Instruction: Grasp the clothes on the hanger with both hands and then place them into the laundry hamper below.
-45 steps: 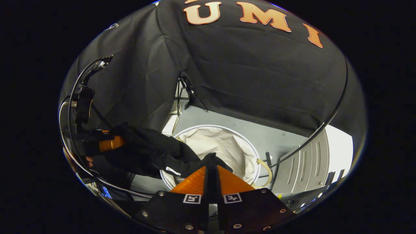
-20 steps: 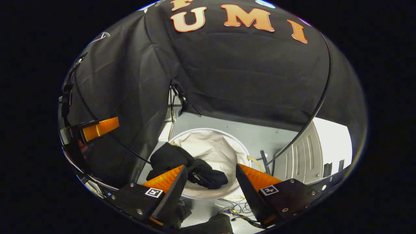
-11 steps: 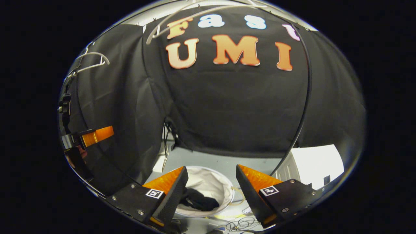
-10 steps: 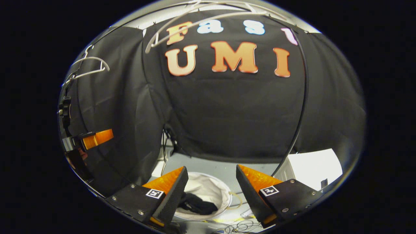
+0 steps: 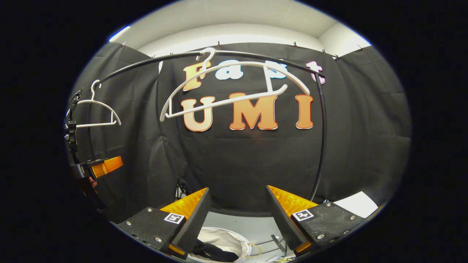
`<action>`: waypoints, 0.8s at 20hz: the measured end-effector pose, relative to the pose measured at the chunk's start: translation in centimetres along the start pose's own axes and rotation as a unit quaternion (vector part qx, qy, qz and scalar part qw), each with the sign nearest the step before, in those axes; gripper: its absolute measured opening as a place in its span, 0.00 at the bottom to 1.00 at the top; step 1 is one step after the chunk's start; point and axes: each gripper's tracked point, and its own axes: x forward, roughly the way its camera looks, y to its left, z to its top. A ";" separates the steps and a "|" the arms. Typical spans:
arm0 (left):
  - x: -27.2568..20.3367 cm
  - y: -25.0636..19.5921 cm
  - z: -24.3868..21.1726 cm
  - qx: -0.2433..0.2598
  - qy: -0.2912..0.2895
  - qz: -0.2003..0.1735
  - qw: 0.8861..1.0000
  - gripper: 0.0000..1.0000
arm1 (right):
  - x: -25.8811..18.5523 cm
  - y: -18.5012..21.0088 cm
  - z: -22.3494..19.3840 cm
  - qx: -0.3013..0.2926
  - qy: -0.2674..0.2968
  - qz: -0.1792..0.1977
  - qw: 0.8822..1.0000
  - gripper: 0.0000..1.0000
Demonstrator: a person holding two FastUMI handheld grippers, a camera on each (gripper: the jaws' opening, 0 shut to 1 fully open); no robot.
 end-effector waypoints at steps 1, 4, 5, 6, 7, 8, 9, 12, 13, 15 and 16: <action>-0.3 -0.3 0.9 0.001 -0.011 -0.005 1.000 0.96 | -0.1 -0.2 0.7 0.001 -0.010 -0.004 1.000 0.92; -1.0 -0.5 2.5 0.009 -0.031 -0.011 0.999 0.94 | -1.2 -1.1 2.8 -0.006 -0.036 -0.015 0.999 0.92; -1.3 -0.7 2.8 0.006 -0.035 -0.014 0.999 0.94 | -1.9 -1.5 3.7 -0.007 -0.046 -0.017 0.999 0.92; -1.6 -1.0 3.0 0.001 -0.039 -0.019 0.999 0.94 | -2.4 -1.9 4.5 -0.007 -0.055 -0.021 0.998 0.87; -1.8 -1.2 3.4 -0.003 -0.043 -0.022 0.999 0.94 | -3.0 -2.2 5.3 -0.008 -0.065 -0.023 0.998 0.83; -2.0 -1.3 3.7 -0.005 -0.046 -0.023 0.999 0.94 | -3.4 -2.6 5.9 -0.011 -0.074 -0.028 0.997 1.00; -2.2 -1.5 3.9 -0.005 -0.049 -0.024 0.998 0.94 | -3.7 -3.2 6.2 -0.014 -0.078 -0.035 0.996 0.92; -2.7 -1.8 4.3 -0.007 -0.053 -0.033 0.998 0.95 | -4.3 -3.7 6.7 -0.001 -0.085 -0.041 0.996 1.00; -2.7 -2.0 4.5 -0.007 -0.055 -0.035 0.998 0.96 | -4.4 -3.7 6.7 0.005 -0.085 -0.042 0.995 1.00; -2.9 -2.1 5.1 -0.008 -0.069 -0.036 0.997 0.97 | -4.6 -4.5 6.8 0.001 -0.091 -0.053 0.994 0.92; -2.9 -2.2 5.1 -0.010 -0.068 -0.037 0.997 0.93 | -4.6 -4.7 6.7 0.000 -0.090 -0.057 0.994 0.92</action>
